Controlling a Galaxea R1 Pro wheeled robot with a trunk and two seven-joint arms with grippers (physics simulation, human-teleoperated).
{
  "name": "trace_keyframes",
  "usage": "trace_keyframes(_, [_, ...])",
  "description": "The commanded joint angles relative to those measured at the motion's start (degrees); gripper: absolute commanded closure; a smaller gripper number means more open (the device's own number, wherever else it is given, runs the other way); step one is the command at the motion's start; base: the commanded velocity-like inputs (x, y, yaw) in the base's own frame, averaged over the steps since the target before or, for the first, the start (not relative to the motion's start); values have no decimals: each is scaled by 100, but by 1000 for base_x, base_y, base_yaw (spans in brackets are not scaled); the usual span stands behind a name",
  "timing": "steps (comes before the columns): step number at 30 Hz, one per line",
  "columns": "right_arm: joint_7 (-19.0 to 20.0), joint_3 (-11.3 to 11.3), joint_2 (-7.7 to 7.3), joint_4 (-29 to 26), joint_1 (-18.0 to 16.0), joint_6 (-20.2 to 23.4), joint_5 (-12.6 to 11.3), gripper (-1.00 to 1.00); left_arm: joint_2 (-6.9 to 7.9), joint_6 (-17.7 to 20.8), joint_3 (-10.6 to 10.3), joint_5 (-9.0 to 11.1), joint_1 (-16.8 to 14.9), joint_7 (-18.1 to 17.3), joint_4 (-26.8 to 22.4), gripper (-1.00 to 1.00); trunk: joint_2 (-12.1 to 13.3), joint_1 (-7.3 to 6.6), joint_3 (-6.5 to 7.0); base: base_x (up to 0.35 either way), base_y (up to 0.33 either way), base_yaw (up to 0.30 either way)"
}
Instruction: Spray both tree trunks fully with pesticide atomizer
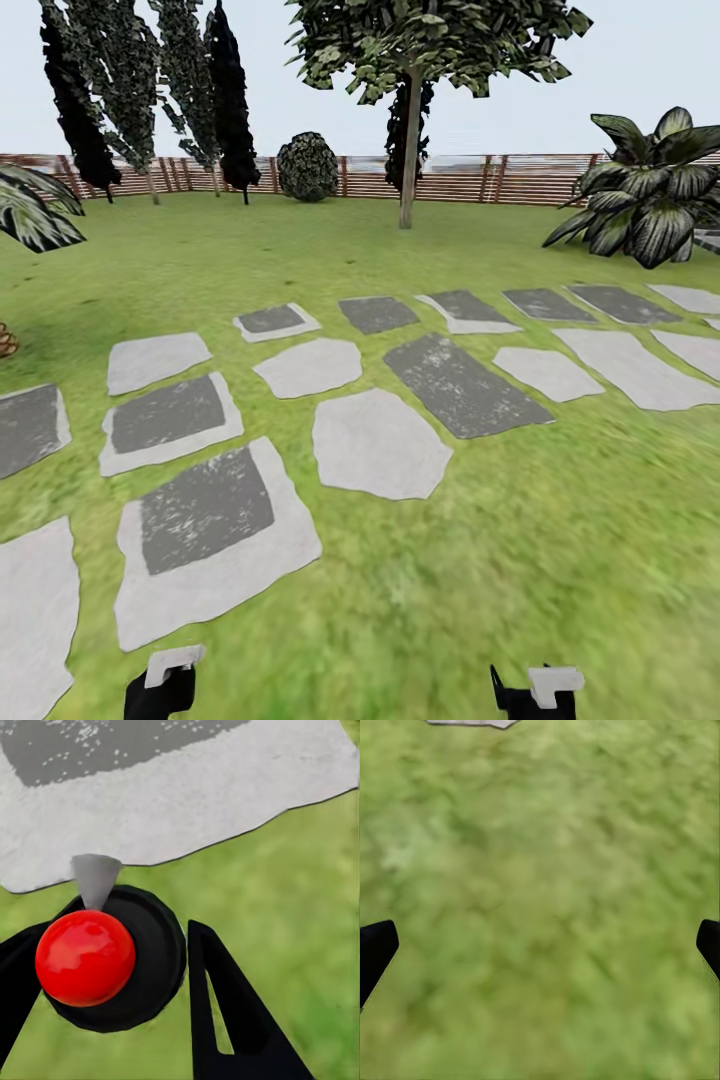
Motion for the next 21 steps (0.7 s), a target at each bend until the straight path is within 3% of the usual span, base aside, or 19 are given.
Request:
trace_keyframes(1, [-2,0,0,4,-3,-17,3,-100,1,-18,22,7,-4,-19,3,100,-2,3,-5,339,0,0])
trace_keyframes(21, [-2,0,0,4,-3,-17,3,-100,4,-18,27,12,-4,-20,7,100,-2,3,-5,338,0,0])
